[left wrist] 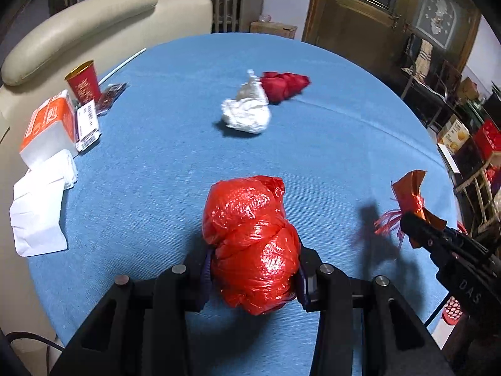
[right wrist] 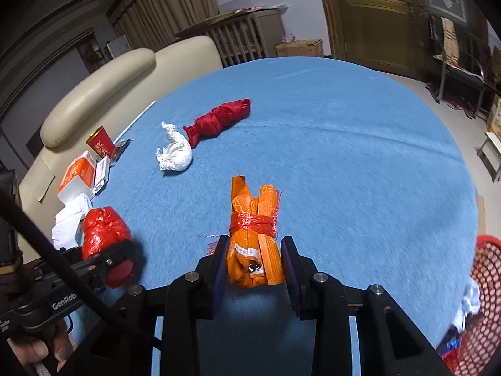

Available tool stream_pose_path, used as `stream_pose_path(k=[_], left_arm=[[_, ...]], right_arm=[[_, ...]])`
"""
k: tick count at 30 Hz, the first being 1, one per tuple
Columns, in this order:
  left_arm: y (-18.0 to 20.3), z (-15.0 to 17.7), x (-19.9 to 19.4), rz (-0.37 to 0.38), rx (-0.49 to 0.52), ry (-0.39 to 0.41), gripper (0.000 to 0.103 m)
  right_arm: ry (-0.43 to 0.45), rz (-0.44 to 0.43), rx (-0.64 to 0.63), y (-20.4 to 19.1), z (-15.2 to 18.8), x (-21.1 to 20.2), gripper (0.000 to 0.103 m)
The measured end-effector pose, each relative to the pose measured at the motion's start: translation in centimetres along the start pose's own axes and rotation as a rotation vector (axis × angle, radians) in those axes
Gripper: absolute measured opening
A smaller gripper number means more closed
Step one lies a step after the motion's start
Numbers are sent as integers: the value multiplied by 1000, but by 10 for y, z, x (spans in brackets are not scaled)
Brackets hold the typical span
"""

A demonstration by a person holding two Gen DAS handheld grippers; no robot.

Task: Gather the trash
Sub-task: 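Carry the red bag and orange bag over the red wastebasket with both tools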

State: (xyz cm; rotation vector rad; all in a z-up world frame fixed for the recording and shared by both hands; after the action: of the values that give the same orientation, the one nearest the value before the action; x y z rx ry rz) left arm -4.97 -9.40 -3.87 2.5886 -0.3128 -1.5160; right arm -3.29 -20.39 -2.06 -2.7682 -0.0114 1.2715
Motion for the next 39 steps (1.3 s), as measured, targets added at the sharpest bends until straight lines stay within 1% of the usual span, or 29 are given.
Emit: stream_pose_path(k=[10,21,39], left_arm=[[38,10,-12,27,77,24,44],[78,23,-10,61,147,9,44],[174,61,-22,164,311,1,44]], right_arm=[[32,30,44,19,20,-30,35],[48,56,91,43,35,-48,35],[79,126,198,97,76,-93,35]])
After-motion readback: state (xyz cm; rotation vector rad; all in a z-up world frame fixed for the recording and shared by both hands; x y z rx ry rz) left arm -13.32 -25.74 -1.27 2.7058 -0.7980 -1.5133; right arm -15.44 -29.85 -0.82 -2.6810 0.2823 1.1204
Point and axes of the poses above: each gripper's, at about its wrist camera, not at the fingertips, and x roughly the way its jaws point, y to its right, z to its underside, the point moved 10 cm from there along x, roughly the way its jaws point, and after that the axes turned 15 degrees about -x, right-handed, at the moved point
